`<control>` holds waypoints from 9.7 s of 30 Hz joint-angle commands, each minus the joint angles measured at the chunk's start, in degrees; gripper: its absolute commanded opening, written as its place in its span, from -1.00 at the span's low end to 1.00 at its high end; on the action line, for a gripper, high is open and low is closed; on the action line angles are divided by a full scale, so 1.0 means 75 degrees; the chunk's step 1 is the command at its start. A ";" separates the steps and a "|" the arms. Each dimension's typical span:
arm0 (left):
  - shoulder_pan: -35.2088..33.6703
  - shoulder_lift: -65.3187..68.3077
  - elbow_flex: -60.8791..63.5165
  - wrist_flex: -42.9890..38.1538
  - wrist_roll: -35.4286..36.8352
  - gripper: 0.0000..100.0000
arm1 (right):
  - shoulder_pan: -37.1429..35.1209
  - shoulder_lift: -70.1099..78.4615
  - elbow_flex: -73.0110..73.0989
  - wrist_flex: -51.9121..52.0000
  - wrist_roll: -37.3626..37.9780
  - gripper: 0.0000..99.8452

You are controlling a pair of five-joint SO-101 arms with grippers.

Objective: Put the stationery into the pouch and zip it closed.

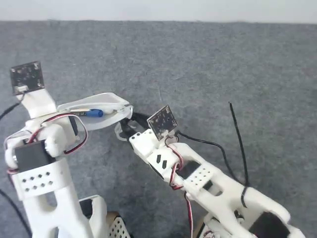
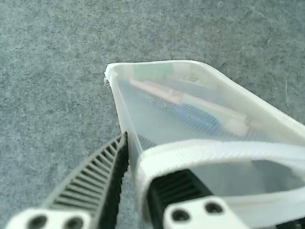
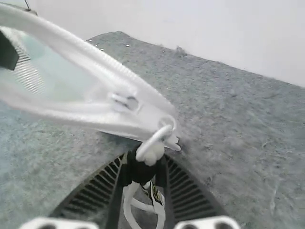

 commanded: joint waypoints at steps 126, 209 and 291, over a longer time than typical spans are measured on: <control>0.5204 0.0000 -0.1881 0.0762 -0.1547 -0.39 | -0.2233 -0.8000 0.0363 1.0133 0.3352 -0.99; 0.7045 -0.3727 0.4542 -0.4126 -0.2825 -0.45 | -0.0440 -1.0215 -0.1805 1.2009 0.2532 -0.99; 0.6400 -0.3739 0.4964 -0.4079 -0.2872 -0.98 | 0.0088 -1.0204 -0.2180 1.2220 0.0938 -0.69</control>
